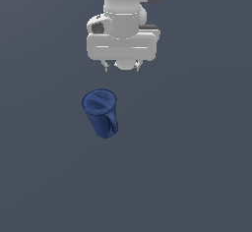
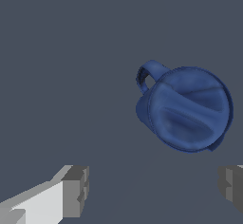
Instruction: Pick up the object and move it to a goal position.
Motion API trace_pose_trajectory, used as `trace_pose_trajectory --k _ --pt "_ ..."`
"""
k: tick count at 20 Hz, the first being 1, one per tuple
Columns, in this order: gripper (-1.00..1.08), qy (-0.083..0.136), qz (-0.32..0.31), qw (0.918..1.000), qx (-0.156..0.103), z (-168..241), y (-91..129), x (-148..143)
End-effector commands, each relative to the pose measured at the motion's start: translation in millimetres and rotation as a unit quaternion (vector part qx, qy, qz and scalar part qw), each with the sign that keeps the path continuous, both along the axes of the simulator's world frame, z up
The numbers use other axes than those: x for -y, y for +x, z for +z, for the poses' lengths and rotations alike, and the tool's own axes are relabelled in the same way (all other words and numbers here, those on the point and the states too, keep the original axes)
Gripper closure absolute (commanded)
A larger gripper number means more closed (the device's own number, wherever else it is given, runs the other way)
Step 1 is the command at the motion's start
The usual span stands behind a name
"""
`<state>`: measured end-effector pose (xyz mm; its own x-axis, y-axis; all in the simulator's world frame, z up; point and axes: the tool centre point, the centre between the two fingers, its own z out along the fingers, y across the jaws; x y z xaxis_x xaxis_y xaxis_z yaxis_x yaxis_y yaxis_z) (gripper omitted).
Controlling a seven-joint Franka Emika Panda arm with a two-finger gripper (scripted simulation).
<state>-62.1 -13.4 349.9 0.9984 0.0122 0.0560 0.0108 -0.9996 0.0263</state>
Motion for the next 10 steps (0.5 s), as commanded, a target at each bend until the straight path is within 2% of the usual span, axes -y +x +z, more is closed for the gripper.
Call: trace_pose_trajectory --k 1,10 --pt "-0.2 0.0 0.0 1.0 0.0 0 0 0" --pt "-0.2 0.0 0.015 0.9999 0.006 5 0 -12"
